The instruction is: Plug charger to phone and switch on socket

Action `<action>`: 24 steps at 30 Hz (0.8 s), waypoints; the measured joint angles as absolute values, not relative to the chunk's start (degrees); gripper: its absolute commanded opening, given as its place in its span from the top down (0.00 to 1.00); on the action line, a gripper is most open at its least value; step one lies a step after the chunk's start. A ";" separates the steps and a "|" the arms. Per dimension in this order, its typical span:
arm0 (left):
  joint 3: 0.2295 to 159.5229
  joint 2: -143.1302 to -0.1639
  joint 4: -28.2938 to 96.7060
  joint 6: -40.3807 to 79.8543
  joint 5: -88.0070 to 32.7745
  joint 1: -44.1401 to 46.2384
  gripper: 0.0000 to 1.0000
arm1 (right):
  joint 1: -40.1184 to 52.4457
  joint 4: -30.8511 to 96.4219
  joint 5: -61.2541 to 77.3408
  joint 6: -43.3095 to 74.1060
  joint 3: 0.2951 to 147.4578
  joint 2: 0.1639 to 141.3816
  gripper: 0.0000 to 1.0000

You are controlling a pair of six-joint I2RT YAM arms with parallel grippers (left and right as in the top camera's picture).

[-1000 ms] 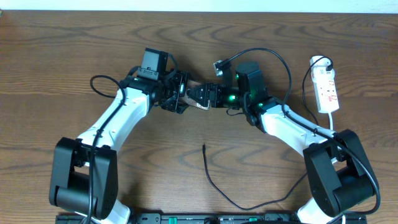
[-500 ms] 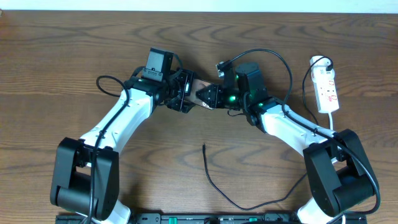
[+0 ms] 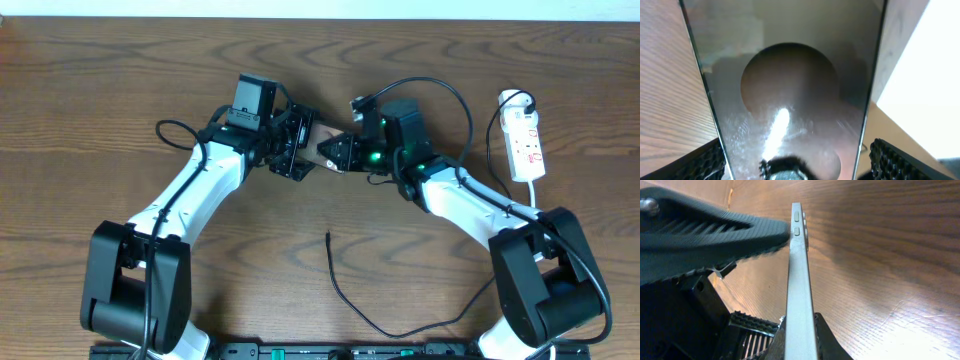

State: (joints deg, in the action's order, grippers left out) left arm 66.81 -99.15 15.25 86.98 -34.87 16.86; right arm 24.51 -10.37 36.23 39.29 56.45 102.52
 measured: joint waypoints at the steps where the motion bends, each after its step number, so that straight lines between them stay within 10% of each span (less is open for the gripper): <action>1: 66.81 -99.15 14.66 86.74 -35.97 16.69 0.09 | 23.92 -10.46 36.23 40.10 56.47 102.52 0.99; 24: 66.85 -98.45 3.38 86.04 -45.39 7.46 0.09 | 20.47 -41.06 33.78 107.18 56.31 103.09 0.98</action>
